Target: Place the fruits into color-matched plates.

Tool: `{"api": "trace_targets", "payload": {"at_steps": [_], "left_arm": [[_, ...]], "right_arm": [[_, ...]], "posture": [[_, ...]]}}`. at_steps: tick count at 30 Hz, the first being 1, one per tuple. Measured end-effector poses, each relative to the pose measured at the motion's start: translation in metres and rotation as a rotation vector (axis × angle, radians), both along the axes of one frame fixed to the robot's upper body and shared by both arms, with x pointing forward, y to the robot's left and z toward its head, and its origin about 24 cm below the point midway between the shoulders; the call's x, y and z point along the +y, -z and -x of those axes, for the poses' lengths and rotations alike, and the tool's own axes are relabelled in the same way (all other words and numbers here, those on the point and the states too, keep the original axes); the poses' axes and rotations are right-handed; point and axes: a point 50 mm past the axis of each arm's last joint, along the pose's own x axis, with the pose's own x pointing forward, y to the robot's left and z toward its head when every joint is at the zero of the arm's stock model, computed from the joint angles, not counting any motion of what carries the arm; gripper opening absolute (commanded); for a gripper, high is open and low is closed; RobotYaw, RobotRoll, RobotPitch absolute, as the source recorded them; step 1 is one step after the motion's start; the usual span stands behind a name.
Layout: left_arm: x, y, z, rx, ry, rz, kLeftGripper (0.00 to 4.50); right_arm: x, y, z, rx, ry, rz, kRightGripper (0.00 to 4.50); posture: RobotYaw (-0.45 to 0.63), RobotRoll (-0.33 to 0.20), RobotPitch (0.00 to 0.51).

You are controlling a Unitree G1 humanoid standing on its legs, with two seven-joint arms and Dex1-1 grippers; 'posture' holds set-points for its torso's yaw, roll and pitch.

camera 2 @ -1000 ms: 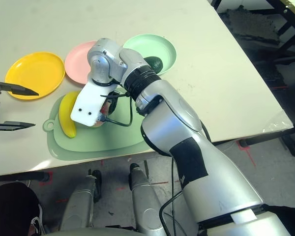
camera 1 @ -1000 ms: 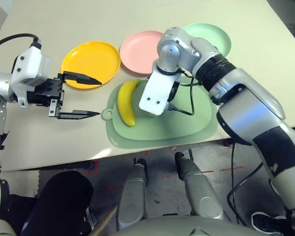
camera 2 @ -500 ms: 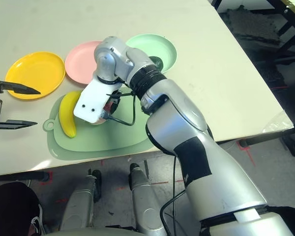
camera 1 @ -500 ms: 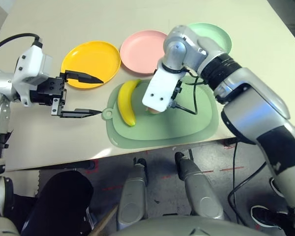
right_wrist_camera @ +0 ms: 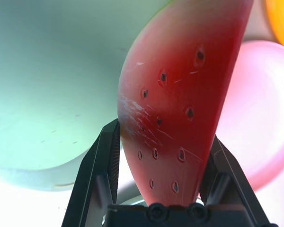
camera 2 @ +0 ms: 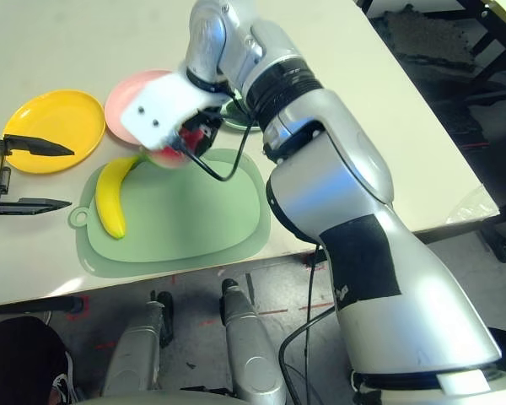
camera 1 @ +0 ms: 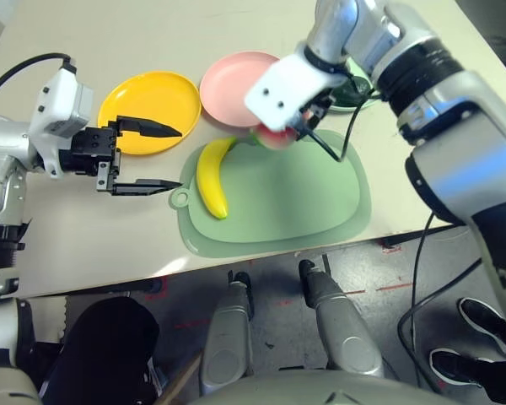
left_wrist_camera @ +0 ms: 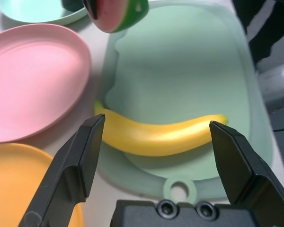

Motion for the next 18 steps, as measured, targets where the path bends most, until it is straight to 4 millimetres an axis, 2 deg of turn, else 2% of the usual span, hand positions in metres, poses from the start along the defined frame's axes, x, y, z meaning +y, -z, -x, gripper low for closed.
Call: {"api": "trace_targets", "payload": {"at_steps": [5,12,18], "left_arm": [[0.002,-0.001,-0.005,-0.029,-0.09,-0.026,4.5],[0.007,0.0,-0.015,-0.087,-0.239,-0.035,4.5],[0.004,-0.009,-0.026,-0.139,-0.362,0.018,4.5]], "right_arm": [[0.002,0.005,-0.01,-0.055,0.089,-0.094,2.24],[0.018,0.008,-0.019,-0.179,0.172,-0.275,2.24],[0.024,0.01,-0.025,-0.274,0.234,-0.347,2.24]], "posture": [[-0.01,0.0,0.329],[0.0,0.0,0.33],[0.02,0.0,0.328]]}}
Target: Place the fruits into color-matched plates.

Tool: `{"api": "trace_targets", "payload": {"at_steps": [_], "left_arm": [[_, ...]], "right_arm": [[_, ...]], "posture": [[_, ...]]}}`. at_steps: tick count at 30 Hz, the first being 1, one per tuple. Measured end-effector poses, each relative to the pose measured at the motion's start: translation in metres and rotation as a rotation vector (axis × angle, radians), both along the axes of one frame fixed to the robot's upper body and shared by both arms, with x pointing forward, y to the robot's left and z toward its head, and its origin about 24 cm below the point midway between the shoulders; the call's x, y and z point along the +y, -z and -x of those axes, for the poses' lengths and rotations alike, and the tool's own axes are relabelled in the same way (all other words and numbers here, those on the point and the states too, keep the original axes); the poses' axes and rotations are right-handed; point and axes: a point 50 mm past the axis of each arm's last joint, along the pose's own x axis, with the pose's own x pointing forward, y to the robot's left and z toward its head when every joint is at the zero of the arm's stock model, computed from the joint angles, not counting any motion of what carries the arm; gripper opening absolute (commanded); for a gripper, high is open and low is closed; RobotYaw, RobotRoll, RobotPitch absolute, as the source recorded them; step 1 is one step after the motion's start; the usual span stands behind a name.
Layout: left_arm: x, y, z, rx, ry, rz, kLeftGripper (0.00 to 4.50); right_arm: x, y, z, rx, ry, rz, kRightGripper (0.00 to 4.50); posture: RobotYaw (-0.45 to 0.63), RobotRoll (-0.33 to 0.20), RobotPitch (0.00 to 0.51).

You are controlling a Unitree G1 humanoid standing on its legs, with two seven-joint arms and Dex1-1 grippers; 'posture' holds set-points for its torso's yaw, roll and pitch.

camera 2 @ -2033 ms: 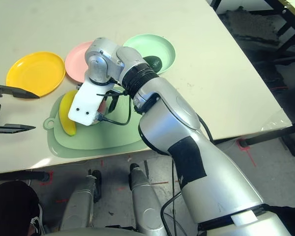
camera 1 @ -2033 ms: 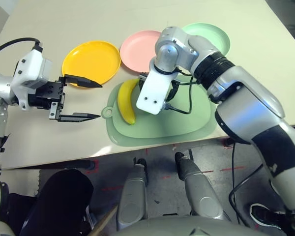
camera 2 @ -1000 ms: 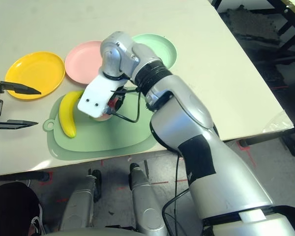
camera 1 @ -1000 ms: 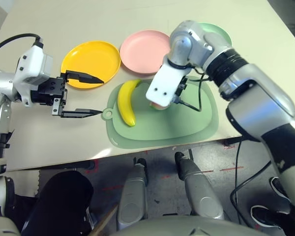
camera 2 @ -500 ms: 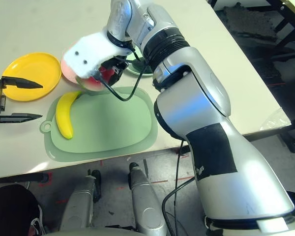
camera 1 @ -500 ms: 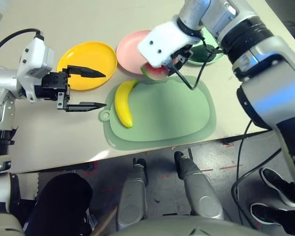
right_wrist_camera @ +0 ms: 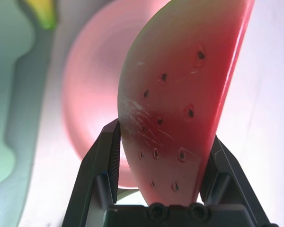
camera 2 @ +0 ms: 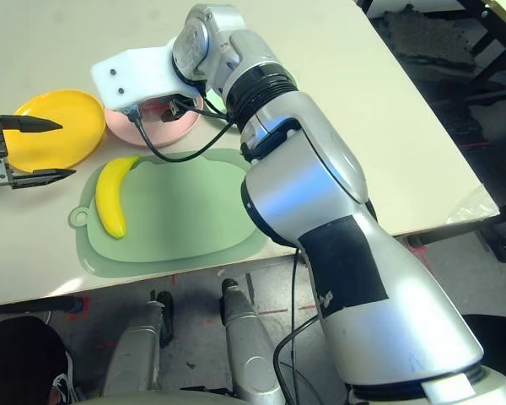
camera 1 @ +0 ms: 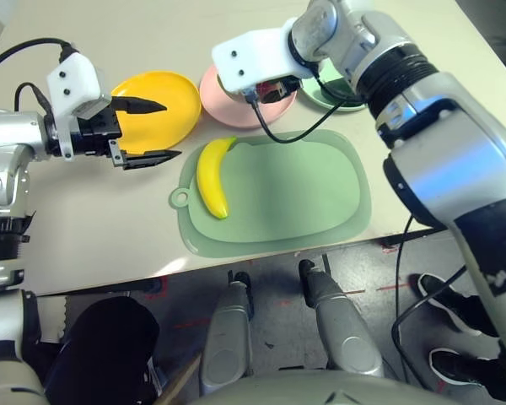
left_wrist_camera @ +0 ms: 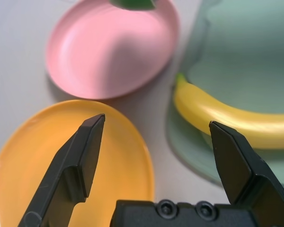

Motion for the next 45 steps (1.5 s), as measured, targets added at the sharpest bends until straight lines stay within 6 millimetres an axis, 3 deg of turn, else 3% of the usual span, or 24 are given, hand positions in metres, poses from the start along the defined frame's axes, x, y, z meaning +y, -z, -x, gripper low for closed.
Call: {"api": "trace_targets", "payload": {"at_steps": [4,13,21,27,28,40,45], "left_arm": [[-0.008,-0.001,-0.007,-0.011,-0.061,0.065,4.5],[-0.023,0.0,-0.009,-0.005,-0.083,0.105,4.5],[-0.027,0.002,-0.006,0.015,-0.08,0.115,4.5],[-0.031,0.004,-0.003,0.026,-0.073,0.125,4.5],[-0.031,0.005,-0.003,0.029,-0.071,0.128,4.5],[-0.038,0.009,0.003,0.085,0.018,0.149,4.5],[-0.037,0.009,0.005,0.102,0.034,0.139,4.5]], "right_arm": [[0.002,0.004,-0.002,-0.008,0.022,-0.007,2.24],[-0.002,0.038,-0.008,0.059,0.059,0.027,2.24],[0.002,0.044,-0.008,0.025,0.059,0.035,2.24],[0.007,0.043,-0.008,-0.025,0.052,0.007,4.33],[0.007,0.042,-0.008,-0.029,0.052,0.003,4.49],[0.007,0.04,-0.009,-0.042,0.055,-0.005,4.49],[0.005,0.024,-0.008,-0.081,0.06,-0.012,4.49]], "posture": [[0.03,0.0,0.328],[0.07,0.0,0.331],[0.08,0.0,0.333],[0.08,0.0,0.333],[0.08,0.0,0.33],[0.08,0.0,0.325],[0.04,0.0,0.336]]}}
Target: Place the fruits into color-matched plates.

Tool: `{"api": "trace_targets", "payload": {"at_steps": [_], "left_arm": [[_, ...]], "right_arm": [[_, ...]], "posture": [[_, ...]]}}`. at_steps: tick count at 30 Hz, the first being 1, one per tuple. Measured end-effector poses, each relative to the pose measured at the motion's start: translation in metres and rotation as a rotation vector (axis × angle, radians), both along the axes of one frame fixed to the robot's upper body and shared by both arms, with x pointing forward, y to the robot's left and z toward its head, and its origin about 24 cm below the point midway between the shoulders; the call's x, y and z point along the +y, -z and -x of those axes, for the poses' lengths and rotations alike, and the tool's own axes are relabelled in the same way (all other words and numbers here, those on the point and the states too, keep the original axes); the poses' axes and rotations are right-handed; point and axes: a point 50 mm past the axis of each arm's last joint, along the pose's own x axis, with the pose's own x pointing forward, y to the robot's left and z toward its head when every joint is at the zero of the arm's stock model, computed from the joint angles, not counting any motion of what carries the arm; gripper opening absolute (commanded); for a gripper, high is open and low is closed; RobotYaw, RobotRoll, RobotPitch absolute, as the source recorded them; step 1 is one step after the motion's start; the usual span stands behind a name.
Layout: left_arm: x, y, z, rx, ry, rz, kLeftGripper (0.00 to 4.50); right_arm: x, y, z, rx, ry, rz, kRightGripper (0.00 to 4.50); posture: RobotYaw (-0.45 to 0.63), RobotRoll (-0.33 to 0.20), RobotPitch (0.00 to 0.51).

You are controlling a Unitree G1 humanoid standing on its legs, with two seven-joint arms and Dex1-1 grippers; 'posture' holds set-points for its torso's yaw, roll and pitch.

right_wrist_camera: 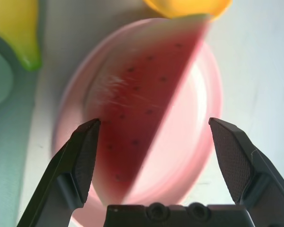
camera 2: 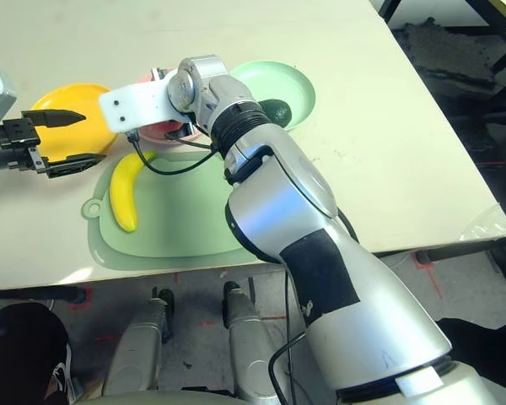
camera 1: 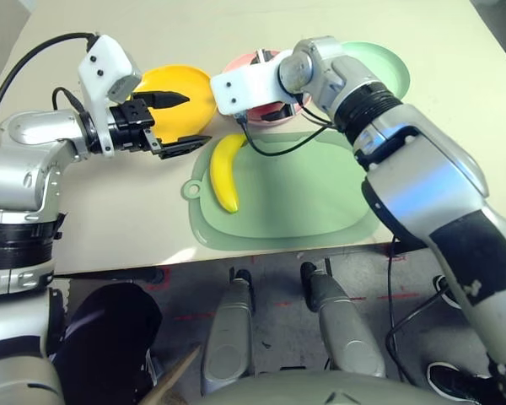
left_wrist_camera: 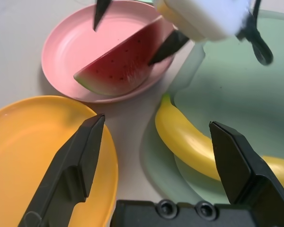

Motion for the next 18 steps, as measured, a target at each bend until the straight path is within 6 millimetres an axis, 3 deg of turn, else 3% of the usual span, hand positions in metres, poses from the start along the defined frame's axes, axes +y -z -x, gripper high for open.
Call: {"api": "trace_targets", "payload": {"at_steps": [5,11,14,18], "left_arm": [[0.003,-0.001,0.002,0.015,0.014,-0.02,4.5],[0.008,-0.002,0.004,0.016,0.056,-0.055,4.5],[0.009,-0.003,0.004,0.009,0.076,-0.072,4.5],[0.012,-0.005,0.003,-0.007,0.094,-0.103,4.5]], "right_arm": [[-0.011,-0.027,0.001,-0.037,-0.003,-0.012,4.49],[-0.039,-0.053,0.008,0.045,-0.084,0.015,4.49],[-0.059,-0.06,0.013,0.152,-0.136,-0.019,4.49],[-0.086,-0.058,0.016,0.387,-0.175,-0.218,4.49]], "posture": [[0.02,0.0,0.347],[0.01,0.0,0.35],[0.01,0.0,0.354],[0.0,0.0,0.357]]}}
